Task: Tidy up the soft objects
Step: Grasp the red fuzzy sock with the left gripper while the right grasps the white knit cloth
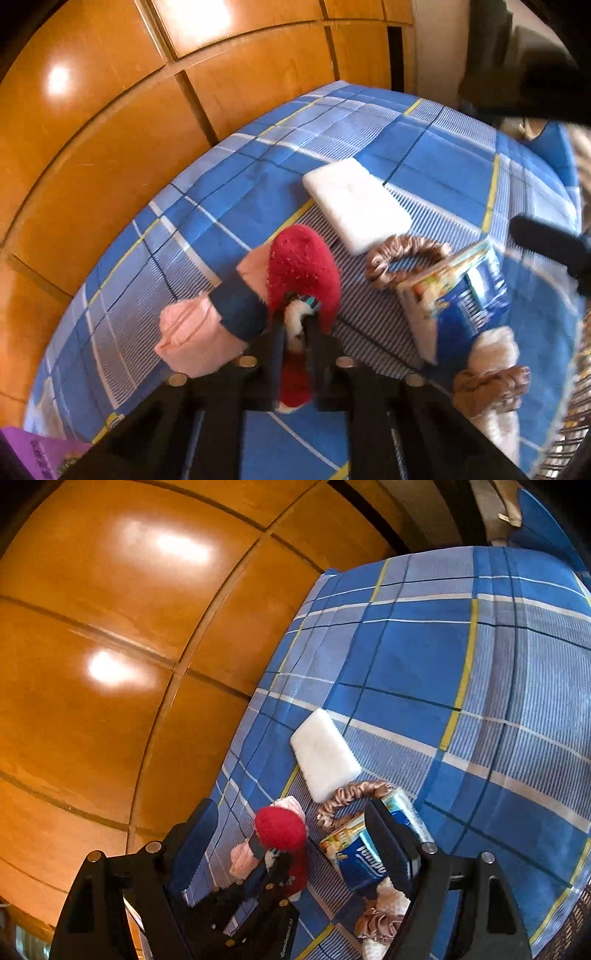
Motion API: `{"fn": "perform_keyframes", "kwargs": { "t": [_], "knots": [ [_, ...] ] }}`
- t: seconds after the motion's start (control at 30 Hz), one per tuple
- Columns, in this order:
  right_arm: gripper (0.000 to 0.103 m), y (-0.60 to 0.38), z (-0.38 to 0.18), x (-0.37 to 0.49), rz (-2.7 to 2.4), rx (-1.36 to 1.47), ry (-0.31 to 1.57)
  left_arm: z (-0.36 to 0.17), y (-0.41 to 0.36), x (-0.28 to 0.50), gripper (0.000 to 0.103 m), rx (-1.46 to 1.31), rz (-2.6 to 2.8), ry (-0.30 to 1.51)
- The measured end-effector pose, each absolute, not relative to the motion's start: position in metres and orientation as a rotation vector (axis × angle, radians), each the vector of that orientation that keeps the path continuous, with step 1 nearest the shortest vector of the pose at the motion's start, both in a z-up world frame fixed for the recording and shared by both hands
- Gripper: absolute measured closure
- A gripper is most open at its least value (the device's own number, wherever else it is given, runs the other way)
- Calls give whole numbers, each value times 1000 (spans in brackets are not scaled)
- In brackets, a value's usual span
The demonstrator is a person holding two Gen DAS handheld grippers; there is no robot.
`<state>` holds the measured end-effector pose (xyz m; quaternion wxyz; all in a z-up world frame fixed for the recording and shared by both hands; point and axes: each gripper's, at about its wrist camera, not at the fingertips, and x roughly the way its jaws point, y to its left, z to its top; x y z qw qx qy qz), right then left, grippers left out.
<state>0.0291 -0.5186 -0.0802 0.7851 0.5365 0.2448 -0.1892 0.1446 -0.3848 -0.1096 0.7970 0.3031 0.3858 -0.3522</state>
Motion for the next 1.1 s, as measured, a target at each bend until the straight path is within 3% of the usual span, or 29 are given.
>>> {"fn": "perform_keyframes", "kwargs": {
  "t": [0.37, 0.6, 0.7, 0.9, 1.1],
  "knots": [
    [31, -515, -82, 32, -391, 1155, 544, -98, -264, 128, 96, 343, -714, 938],
    [53, -513, -82, 35, -410, 1122, 573, -125, -221, 127, 95, 253, -675, 996],
    [53, -513, -89, 35, -377, 1155, 618, -133, -213, 133, 93, 217, -670, 1003],
    [53, -489, -86, 48, -323, 958, 961, -134, -216, 126, 93, 280, -674, 929],
    [38, -469, -74, 60, -375, 682, 1184, -135, -209, 128, 93, 236, -688, 924]
  ]
}}
